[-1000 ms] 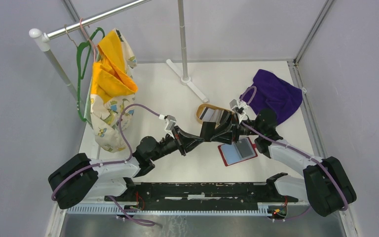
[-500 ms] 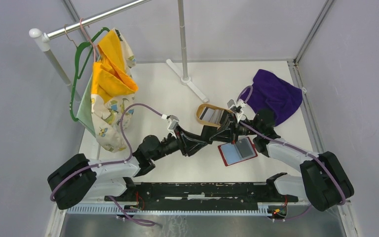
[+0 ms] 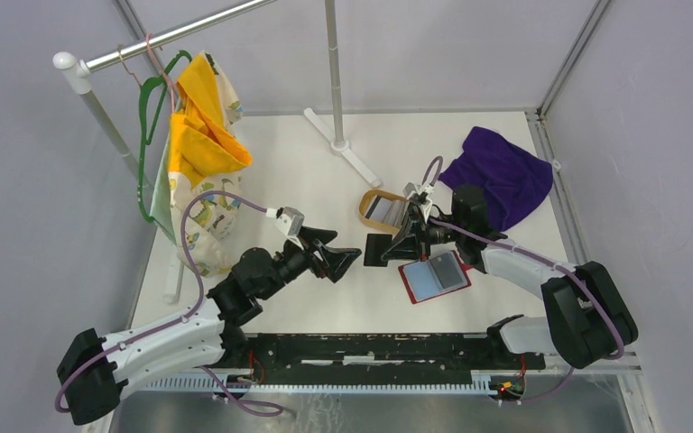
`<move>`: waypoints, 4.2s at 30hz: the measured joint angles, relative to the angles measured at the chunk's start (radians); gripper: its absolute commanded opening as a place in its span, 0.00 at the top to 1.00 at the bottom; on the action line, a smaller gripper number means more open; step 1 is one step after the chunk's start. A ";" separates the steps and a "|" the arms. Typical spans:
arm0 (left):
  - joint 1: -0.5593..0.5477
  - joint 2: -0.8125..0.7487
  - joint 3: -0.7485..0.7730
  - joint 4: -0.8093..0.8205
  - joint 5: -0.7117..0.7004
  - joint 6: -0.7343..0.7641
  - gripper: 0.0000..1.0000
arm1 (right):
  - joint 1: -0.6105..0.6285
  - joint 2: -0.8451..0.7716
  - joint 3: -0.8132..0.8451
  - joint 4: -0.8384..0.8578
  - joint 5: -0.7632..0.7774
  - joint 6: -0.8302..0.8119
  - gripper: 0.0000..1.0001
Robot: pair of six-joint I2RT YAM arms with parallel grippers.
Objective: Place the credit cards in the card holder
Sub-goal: Pick up the credit card from the storage box, then move the card holder to the center of the board.
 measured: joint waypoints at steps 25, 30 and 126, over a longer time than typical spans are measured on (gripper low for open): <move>0.019 0.184 0.215 -0.210 0.291 0.119 0.27 | 0.002 0.001 0.118 -0.570 -0.049 -0.624 1.00; 0.027 0.239 0.240 -0.229 0.347 0.122 0.39 | 0.002 0.001 0.119 -0.602 -0.049 -0.658 1.00; -0.113 0.984 0.132 0.608 0.140 -0.563 0.98 | -0.535 0.189 0.200 -1.281 0.550 -1.257 0.60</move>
